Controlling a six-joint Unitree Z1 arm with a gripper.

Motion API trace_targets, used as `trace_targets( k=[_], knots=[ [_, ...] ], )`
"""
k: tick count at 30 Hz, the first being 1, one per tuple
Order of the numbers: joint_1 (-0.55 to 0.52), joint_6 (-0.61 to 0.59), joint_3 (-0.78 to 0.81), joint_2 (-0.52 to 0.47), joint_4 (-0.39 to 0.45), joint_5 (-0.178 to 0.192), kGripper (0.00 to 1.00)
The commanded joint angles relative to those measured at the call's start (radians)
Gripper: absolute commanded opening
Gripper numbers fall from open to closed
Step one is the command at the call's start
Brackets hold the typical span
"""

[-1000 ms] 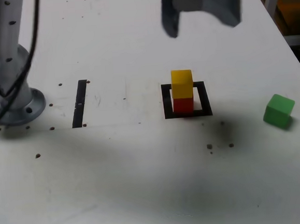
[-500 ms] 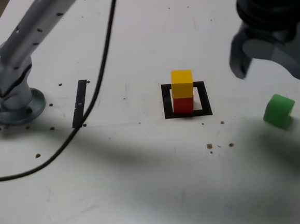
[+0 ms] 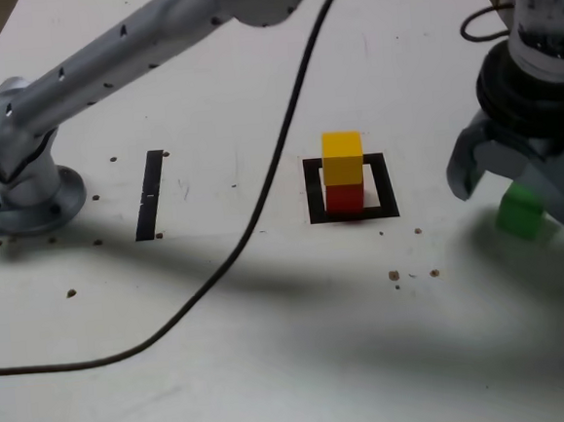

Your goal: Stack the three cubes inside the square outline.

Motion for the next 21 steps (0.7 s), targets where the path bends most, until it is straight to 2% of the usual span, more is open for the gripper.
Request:
trace_targets(
  k=[1,10,21],
  knots=[
    [0.004,0.003,-0.014,0.018,0.021,-0.004,0.95],
    [0.015,0.018,-0.062,0.076,0.021,-0.016,0.84],
    [0.015,-0.006,-0.112,0.098,0.018,0.011,0.49]
  ],
)
